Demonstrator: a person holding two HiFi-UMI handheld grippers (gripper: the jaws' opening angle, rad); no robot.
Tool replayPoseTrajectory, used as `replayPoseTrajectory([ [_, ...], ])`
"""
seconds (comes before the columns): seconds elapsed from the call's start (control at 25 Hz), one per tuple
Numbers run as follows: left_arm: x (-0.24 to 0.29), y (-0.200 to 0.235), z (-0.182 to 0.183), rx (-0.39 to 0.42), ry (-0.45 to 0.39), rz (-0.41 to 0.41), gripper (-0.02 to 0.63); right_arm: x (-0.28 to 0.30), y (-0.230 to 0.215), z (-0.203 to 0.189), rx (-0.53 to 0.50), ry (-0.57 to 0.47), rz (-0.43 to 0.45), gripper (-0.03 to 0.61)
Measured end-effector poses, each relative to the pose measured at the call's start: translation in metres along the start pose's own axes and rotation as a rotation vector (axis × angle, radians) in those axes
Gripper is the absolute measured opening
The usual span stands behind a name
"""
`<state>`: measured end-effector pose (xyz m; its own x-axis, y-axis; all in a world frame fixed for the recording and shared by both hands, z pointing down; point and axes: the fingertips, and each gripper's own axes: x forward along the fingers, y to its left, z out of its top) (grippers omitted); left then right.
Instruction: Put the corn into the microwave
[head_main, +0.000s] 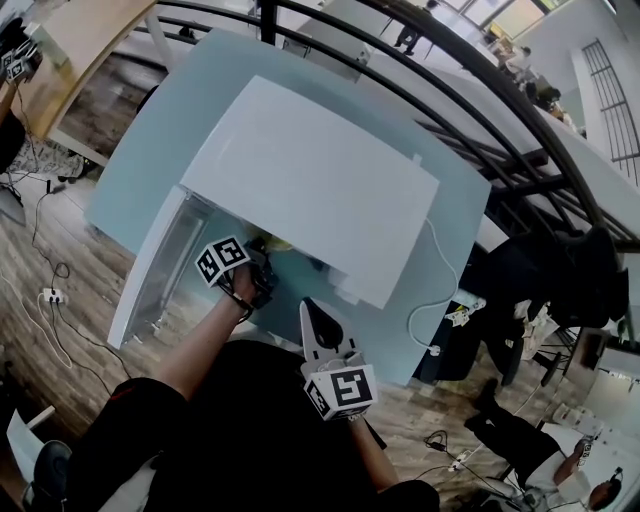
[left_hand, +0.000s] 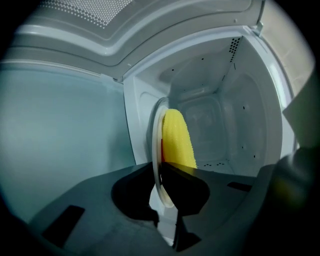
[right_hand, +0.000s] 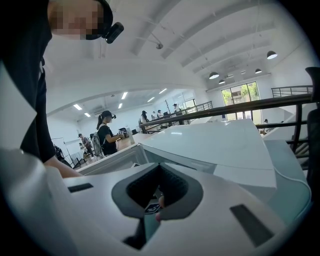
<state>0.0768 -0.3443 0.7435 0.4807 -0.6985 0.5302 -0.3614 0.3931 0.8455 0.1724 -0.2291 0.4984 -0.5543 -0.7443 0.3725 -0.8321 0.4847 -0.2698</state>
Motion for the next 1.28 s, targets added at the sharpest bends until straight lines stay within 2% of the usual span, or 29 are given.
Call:
replayPoseTrajectory([
  [0.16,0.000,-0.001,-0.001,0.039,0.016,0.025,0.029,-0.001,0.000,0.000,0.002,-0.002,-0.006,0.008],
  [0.48,0.001,0.000,-0.002,0.067,0.037,0.036,0.034,-0.004,0.001,0.001,0.004,-0.010,-0.015,0.008],
  [0.6,0.000,0.003,0.000,0.074,0.043,0.054,0.076,-0.005,0.002,-0.002,0.012,-0.012,-0.017,0.008],
  [1.04,-0.009,0.010,0.002,0.121,0.065,0.078,0.156,-0.005,0.009,-0.004,0.019,-0.022,-0.026,0.008],
  [1.28,-0.025,0.011,0.000,0.173,0.073,0.072,0.158,-0.003,0.016,-0.008,0.032,-0.025,-0.029,0.008],
])
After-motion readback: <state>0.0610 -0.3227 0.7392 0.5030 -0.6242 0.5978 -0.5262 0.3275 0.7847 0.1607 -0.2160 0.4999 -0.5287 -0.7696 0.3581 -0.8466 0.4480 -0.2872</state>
